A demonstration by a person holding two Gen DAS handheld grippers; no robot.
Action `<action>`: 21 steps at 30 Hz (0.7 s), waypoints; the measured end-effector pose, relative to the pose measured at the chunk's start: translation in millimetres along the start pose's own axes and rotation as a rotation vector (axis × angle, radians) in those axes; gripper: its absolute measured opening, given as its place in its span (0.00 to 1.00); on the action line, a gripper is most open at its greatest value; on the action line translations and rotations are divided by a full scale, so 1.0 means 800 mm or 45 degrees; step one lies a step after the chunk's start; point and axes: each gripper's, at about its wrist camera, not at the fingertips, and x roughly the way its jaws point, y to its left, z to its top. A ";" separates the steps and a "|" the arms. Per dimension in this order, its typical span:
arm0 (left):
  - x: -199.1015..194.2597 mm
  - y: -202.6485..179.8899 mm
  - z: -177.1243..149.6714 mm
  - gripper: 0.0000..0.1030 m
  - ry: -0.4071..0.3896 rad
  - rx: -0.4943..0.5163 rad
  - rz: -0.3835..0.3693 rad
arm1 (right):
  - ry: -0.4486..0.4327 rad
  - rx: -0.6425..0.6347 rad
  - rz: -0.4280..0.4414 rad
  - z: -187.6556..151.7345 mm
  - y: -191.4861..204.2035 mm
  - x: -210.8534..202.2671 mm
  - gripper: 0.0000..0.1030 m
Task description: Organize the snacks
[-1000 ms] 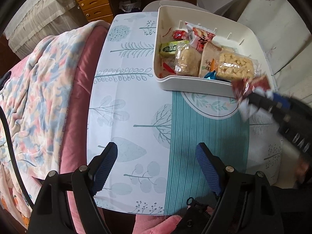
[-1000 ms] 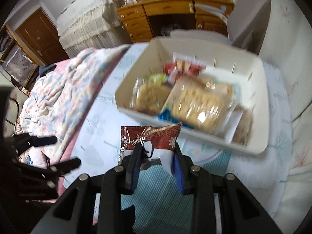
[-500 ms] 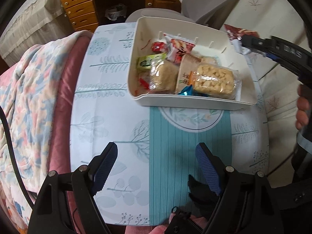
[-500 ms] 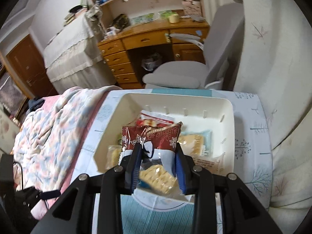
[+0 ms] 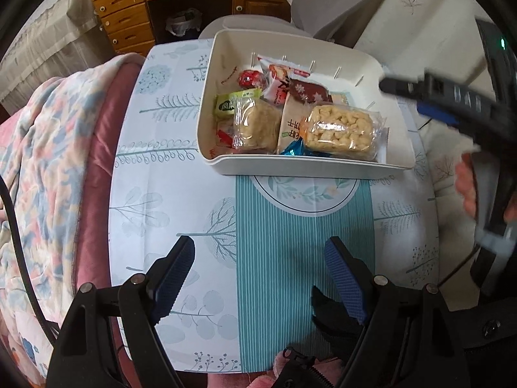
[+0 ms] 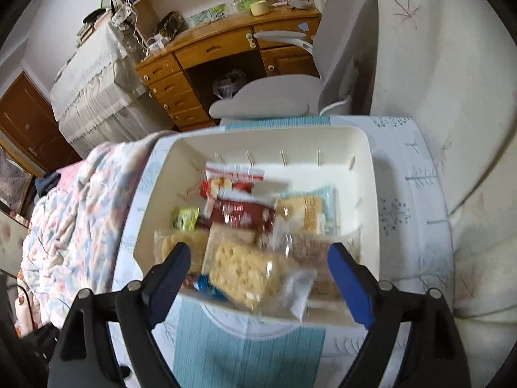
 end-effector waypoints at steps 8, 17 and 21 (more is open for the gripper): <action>-0.025 0.007 -0.034 0.79 -0.018 0.017 -0.026 | 0.136 0.077 -0.058 -0.092 0.007 -0.025 0.96; -0.070 0.028 -0.082 0.90 -0.111 0.040 -0.056 | 0.208 0.121 -0.087 -0.215 0.048 -0.081 0.98; -0.093 0.032 -0.098 0.92 -0.120 0.029 -0.047 | 0.181 0.150 -0.104 -0.241 0.060 -0.118 0.98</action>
